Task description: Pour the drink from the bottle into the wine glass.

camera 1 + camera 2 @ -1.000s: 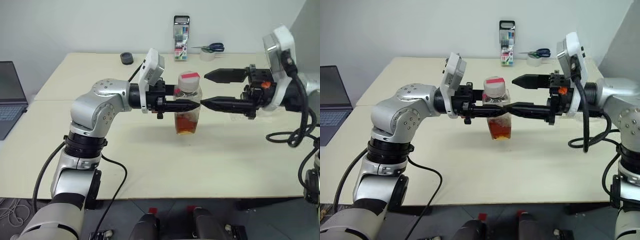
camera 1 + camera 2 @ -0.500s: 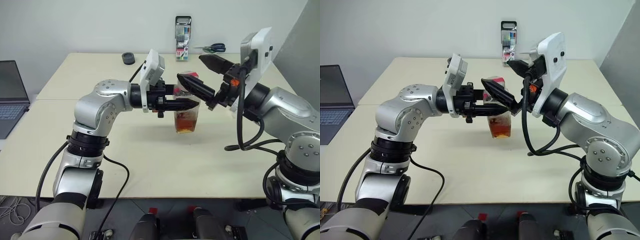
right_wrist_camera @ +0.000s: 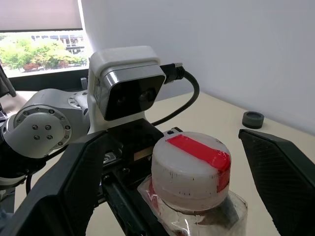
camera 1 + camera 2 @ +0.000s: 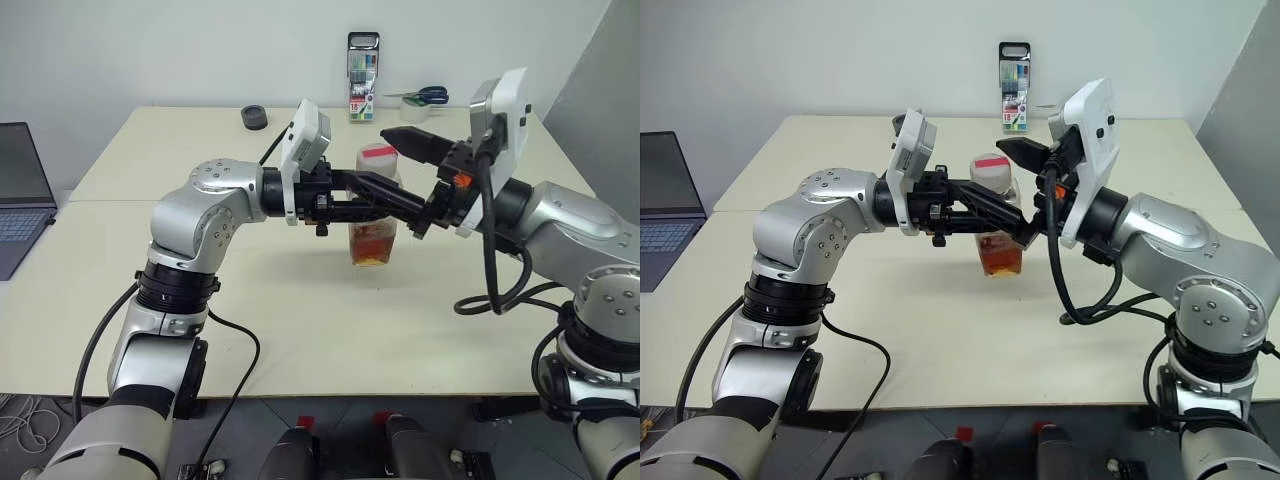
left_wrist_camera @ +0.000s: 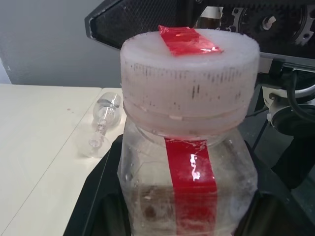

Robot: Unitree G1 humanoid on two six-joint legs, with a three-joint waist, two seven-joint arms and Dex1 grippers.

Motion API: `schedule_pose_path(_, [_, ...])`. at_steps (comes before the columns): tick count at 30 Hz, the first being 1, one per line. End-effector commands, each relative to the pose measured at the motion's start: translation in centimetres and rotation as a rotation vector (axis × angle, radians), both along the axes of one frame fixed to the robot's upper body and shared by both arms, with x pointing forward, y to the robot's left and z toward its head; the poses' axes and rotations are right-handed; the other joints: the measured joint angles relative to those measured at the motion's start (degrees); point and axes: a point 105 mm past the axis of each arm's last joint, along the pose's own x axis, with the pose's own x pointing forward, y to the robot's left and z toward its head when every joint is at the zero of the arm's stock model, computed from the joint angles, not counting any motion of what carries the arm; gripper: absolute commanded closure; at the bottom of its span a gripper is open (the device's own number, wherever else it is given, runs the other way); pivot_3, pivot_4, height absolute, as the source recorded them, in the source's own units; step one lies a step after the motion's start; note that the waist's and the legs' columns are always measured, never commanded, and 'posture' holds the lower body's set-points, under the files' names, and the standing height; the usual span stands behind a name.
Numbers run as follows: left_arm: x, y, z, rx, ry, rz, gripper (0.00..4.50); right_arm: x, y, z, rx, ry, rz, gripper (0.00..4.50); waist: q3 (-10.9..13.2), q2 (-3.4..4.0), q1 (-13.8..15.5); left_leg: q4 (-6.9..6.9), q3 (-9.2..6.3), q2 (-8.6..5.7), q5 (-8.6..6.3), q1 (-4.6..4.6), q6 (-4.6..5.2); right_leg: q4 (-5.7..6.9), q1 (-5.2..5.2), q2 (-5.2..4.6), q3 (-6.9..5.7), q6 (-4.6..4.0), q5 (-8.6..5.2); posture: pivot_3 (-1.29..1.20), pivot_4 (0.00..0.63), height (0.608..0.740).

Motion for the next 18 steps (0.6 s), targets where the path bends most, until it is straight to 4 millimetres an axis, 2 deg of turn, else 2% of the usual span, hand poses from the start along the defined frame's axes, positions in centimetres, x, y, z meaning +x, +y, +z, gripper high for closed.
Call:
schedule_pose_path(1, [-0.7,-0.1,1.5,-0.020,-0.072,-0.018,2.53,-0.5,0.0,0.4,0.011,-0.027,0.017,0.92,0.00,0.00,0.00,0.00,0.00,0.00,0.00,0.00,0.00,0.00,0.00,0.00,0.00,0.00,0.00,0.00,0.150,0.740])
schedule_pose_path(5, [-0.7,-0.1,1.5,-0.020,-0.075,-0.018,2.53,-0.5,0.1,0.2,0.002,-0.028,0.018,2.35,0.00,0.00,0.00,0.00,0.00,0.00,0.00,0.00,0.00,0.00,0.00,0.00,-0.01,0.00,0.00,0.00,0.150,0.740])
schedule_pose_path(7, [-0.7,-0.1,1.6,-0.021,-0.076,-0.019,2.53,-0.5,0.1,0.2,-0.001,-0.030,0.017,2.67,0.00,0.00,0.00,0.00,0.00,0.00,0.00,0.00,0.00,0.00,0.00,0.00,0.00,0.00,0.00,0.00,0.150,0.740])
schedule_pose_path(13, [-1.3,-0.3,1.8,-0.017,-0.072,-0.052,2.53,-0.3,-0.2,0.7,-0.010,-0.036,0.083,2.67,0.00,0.00,0.01,0.00,0.01,0.00,0.00,0.00,0.00,0.00,0.00,0.01,-0.01,0.00,0.00,0.00,0.150,0.740])
schedule_pose_path(18, [-2.4,-0.3,2.8,0.000,-0.067,-0.142,2.53,-1.5,0.4,2.0,-0.064,0.001,0.406,2.67,0.09,0.02,-0.10,-0.01,0.03,0.00,-0.01,0.01,0.02,-0.01,0.01,0.11,-0.04,0.00,0.00,0.00,0.150,0.740])
